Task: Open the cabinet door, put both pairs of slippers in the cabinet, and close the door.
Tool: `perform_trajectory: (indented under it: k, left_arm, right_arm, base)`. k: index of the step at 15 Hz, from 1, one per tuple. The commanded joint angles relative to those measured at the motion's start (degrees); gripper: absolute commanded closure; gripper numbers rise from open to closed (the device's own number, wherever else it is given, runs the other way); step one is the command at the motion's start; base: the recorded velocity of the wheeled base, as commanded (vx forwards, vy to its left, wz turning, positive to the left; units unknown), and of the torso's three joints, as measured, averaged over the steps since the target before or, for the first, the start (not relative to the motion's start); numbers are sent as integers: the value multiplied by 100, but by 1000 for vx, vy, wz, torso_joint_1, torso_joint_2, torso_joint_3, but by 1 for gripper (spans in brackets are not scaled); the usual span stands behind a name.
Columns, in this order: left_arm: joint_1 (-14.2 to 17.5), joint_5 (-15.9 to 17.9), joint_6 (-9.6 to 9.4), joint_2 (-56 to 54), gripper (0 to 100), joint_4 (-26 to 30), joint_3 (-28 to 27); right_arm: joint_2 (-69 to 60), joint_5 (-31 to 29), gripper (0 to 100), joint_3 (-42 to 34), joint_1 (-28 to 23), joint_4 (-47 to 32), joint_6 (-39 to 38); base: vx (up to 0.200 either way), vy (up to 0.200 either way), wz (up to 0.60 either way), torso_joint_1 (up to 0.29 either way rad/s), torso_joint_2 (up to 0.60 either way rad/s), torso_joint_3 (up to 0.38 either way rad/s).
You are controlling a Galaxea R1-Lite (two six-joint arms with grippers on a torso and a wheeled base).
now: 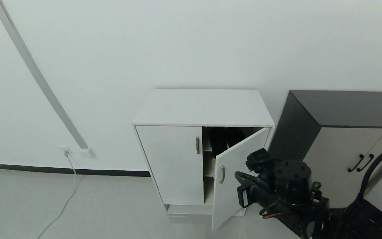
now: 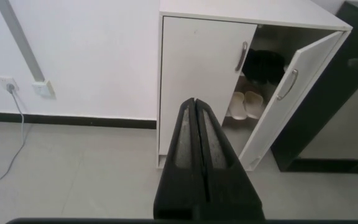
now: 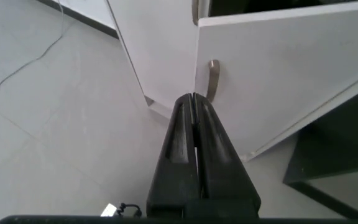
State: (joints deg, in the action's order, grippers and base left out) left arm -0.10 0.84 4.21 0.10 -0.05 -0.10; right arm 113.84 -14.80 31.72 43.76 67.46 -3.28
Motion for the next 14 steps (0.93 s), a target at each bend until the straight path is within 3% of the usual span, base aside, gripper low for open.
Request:
perform_trajectory:
  k: [1, 7, 14]
  left_arm:
    - [1, -5, 1, 8, 100, -4, 1]
    - [1, -5, 1, 8, 100, -4, 1]
    - [1, -5, 10, 8, 100, -4, 1]
  right_arm:
    - [-116, 12, 100, -509, 18, 311, -6]
    - [359, 12, 100, -465, 71, 593, -41]
    - [1440, 179, 100, 757, -325, 557, -32]
  base:
    - [0, 0, 0, 0, 0, 0]
    - [0, 0, 0, 0, 0, 0]
    - [0, 0, 0, 0, 0, 0]
